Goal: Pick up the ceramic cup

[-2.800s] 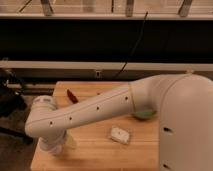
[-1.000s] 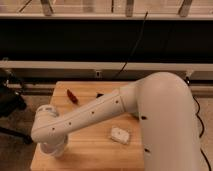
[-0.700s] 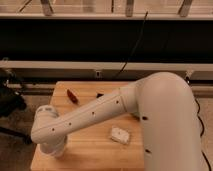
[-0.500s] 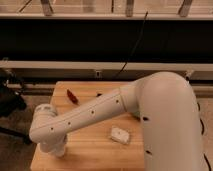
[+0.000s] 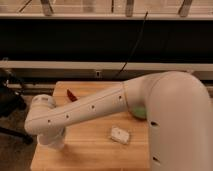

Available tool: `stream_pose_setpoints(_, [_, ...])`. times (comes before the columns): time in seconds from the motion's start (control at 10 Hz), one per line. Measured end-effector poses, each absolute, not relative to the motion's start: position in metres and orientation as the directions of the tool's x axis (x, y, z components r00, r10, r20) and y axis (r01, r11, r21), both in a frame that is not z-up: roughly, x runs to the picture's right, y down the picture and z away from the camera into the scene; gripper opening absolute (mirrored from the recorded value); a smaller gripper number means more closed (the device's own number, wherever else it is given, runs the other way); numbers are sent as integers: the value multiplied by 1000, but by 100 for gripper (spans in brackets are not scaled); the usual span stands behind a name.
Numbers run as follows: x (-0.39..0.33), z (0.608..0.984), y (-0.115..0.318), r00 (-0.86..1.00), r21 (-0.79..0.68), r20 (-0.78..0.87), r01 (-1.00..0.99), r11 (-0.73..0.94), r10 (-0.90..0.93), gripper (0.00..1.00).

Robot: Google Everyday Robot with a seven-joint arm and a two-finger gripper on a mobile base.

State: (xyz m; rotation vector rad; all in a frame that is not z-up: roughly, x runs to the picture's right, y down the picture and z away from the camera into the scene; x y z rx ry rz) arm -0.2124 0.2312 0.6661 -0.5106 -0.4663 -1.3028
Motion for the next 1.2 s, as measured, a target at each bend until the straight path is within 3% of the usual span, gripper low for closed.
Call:
stream_pose_setpoints(0.7, [-210, 641, 187, 220, -109, 556, 975, 192, -801, 4])
stream_pose_setpoints(1.2, [-211, 662, 202, 207, -97, 560, 978, 185, -802, 50])
